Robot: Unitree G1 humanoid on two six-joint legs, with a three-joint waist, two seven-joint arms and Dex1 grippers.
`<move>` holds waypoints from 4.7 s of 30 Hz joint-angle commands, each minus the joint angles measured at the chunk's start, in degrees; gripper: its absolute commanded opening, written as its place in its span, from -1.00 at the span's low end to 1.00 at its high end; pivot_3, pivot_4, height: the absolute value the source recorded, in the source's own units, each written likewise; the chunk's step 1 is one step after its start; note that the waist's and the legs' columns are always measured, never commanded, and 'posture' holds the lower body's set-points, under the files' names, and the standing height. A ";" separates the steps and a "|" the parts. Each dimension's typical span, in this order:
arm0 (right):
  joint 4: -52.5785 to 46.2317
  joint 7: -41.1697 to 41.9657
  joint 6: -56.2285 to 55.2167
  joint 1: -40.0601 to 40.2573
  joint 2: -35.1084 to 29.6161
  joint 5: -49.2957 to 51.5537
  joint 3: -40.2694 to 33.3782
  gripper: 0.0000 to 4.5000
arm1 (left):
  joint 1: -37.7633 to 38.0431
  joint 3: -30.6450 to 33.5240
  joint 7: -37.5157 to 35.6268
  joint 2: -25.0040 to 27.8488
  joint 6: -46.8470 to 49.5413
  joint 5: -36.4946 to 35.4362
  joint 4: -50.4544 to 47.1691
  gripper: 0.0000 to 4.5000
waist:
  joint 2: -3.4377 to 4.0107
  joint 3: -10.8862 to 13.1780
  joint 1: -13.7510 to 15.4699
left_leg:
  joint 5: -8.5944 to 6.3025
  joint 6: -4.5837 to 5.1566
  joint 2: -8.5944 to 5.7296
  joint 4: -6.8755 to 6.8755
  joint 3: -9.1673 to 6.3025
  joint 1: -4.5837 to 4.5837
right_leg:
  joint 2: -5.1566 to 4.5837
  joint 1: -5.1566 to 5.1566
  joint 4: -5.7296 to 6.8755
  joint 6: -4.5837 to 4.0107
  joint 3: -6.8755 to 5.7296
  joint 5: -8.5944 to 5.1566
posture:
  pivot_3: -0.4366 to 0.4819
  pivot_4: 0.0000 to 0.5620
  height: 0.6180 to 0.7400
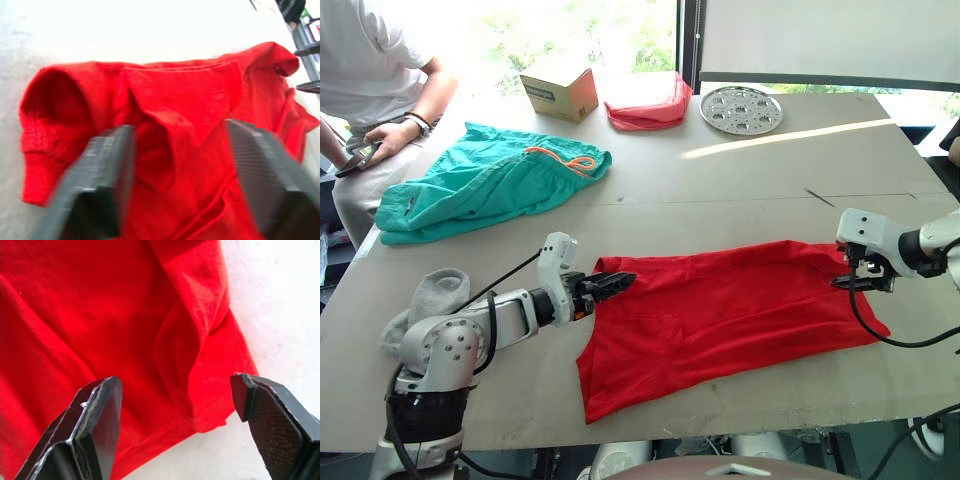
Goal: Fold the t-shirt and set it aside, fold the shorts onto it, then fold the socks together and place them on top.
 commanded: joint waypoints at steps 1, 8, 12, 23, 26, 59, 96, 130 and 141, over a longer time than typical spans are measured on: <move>-2.10 -0.60 0.44 0.14 -1.23 0.88 -2.68 0.64 | -0.18 -0.56 -0.71 -0.70 -0.56 1.75 -1.25 0.77 | 0.00 0.00 0.00 | 0.00 0.00 0.00 0.00 0.01 0.01 | 0.00 0.00 0.00 0.00 0.01 0.00 | -0.05 -0.47 1.00; -2.43 -2.12 0.82 0.82 -1.54 1.58 -3.30 0.64 | -2.64 -0.47 -0.93 -5.70 -0.30 1.69 -0.59 0.77 | -0.01 0.00 0.61 | 0.00 0.00 -0.03 0.06 0.00 -0.02 | -0.03 0.01 0.01 0.01 0.02 0.01 | -0.05 -0.47 1.00; -2.34 -3.14 1.59 0.83 -1.47 1.49 -3.55 0.64 | -3.07 -0.61 -2.21 -6.02 -0.15 2.45 -0.04 0.77 | -0.01 0.00 0.49 | 0.00 0.00 -0.03 0.04 0.00 -0.01 | -0.03 0.01 0.00 0.00 0.03 0.00 | -0.05 -0.47 1.00; -1.42 -4.63 5.57 0.00 0.12 2.10 -2.74 0.64 | -6.14 -2.14 -4.36 -7.79 -1.26 7.96 4.27 0.77 | -0.01 -0.01 0.54 | 0.00 0.01 -0.04 0.05 0.00 -0.01 | -0.01 0.01 0.01 0.01 -0.01 0.00 | -0.05 -0.47 1.00; -0.96 -5.15 6.92 -0.57 1.15 1.37 -1.03 0.64 | -6.36 -2.36 -5.14 -8.08 -1.36 8.93 4.44 0.77 | -0.02 -0.01 0.48 | 0.00 0.01 -0.04 0.05 0.00 0.00 | 0.00 0.01 0.01 0.01 -0.01 0.00 | -0.05 -0.47 1.00; 23.62 -3.32 -7.71 -25.00 8.98 -14.95 11.57 -0.97 | -22.48 -6.24 -25.45 -2.81 -30.91 33.21 20.69 -1.00 | -0.05 0.02 -0.37 | 0.11 -0.16 -0.09 0.00 -0.16 -0.14 | 0.05 0.01 -0.02 0.06 -0.51 -0.01 | -0.05 -0.47 1.00; -2.40 -1.90 0.60 2.38 -4.89 -3.25 1.38 0.80 | -17.28 -2.18 -16.24 -8.70 -24.45 33.26 13.69 -1.00 | -0.12 -0.02 -0.24 | 0.10 -0.15 -0.10 0.01 -0.33 -0.08 | -0.04 -0.01 0.00 0.17 -0.11 0.05 | -0.05 -0.47 1.00; -38.14 -5.42 33.06 34.40 -7.69 16.28 -21.40 -0.12 | -15.40 -5.89 -23.42 -8.22 -29.20 35.65 14.14 -1.00 | -0.71 -0.41 1.60 | -0.03 -0.02 -0.75 0.15 -1.31 -0.14 | -0.41 -0.05 -0.03 0.22 0.07 0.21 | -0.05 -0.47 1.00; -27.00 -17.46 25.62 23.69 0.87 16.81 -24.12 0.27 | -16.49 -6.04 -23.91 -8.49 -29.78 36.20 15.41 -1.00 | -0.74 -0.42 0.62 | -0.03 -0.03 -0.63 0.10 -1.35 0.03 | 0.04 0.00 -0.01 0.23 0.13 0.21 | -0.05 -0.47 1.00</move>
